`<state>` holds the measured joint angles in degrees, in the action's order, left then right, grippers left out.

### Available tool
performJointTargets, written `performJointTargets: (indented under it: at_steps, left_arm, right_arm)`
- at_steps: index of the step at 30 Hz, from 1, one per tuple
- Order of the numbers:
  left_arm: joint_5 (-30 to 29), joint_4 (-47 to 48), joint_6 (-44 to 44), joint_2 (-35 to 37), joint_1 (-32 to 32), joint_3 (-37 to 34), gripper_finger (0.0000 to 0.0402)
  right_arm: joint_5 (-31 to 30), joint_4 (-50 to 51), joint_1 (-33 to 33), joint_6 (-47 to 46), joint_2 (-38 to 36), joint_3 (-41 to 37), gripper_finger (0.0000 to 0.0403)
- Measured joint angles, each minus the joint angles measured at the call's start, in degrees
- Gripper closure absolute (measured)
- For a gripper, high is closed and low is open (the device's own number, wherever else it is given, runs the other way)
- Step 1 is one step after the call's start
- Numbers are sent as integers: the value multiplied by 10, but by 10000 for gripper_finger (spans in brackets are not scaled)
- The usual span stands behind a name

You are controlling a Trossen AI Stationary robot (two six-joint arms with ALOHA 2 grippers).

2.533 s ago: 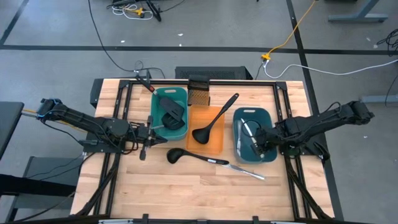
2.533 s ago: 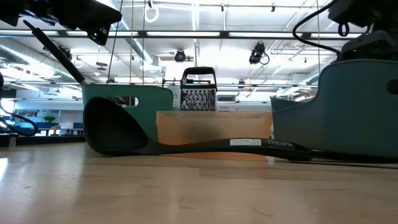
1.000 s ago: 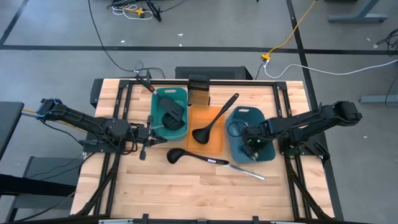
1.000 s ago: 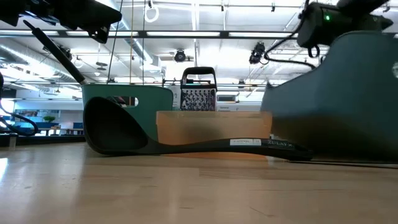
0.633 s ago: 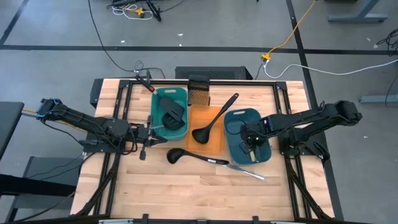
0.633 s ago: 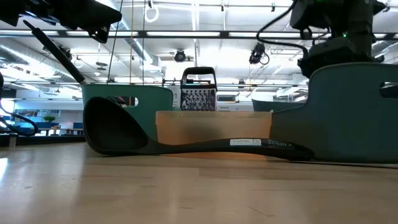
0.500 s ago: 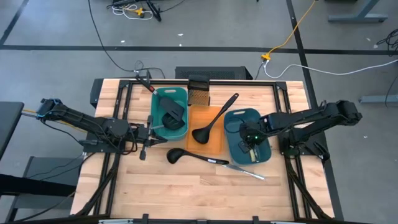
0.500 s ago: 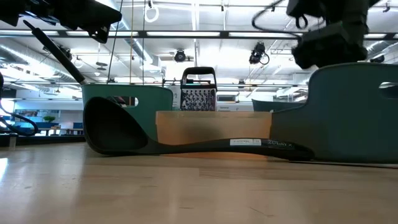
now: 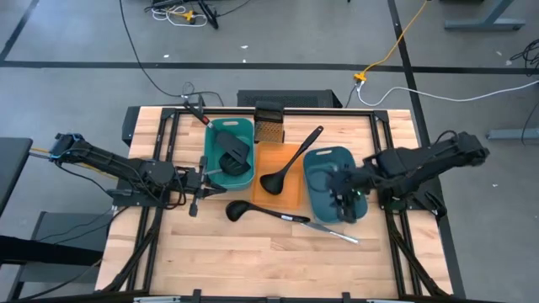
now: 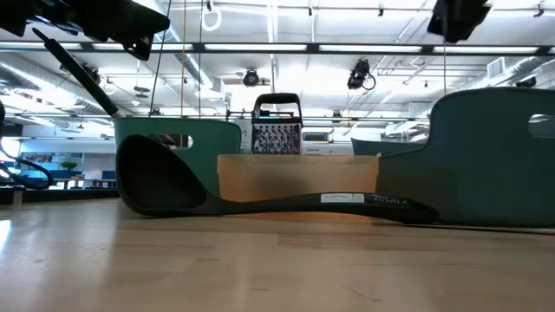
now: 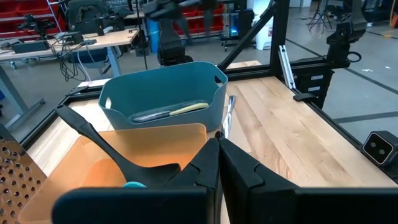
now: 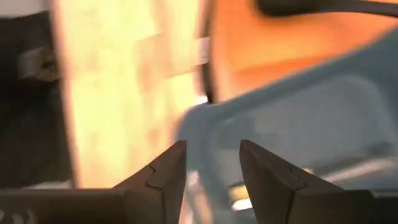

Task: Pick & Place Kitchen Items
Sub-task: Adjust the blue bin

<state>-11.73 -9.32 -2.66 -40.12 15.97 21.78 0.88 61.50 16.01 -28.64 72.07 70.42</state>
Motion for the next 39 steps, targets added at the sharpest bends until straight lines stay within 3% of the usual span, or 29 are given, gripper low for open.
performJointTargets:
  at_steps: [10,18,22,30,39]
  left_arm:
    - [0,0,-1,0,0,0,383]
    - [0,0,0,0,0,0,383]
    - [0,0,0,0,0,0,383]
    - [0,0,0,0,0,0,383]
    - [0,0,0,0,0,0,383]
  right_arm:
    - [-12,26,85,-36,49,-18,211]
    - [-12,29,113,-37,114,-36,161]
    - [-13,30,119,-39,134,-50,155]
    - [-19,39,119,-77,156,-66,192]
    - [3,38,119,-119,157,-68,281]
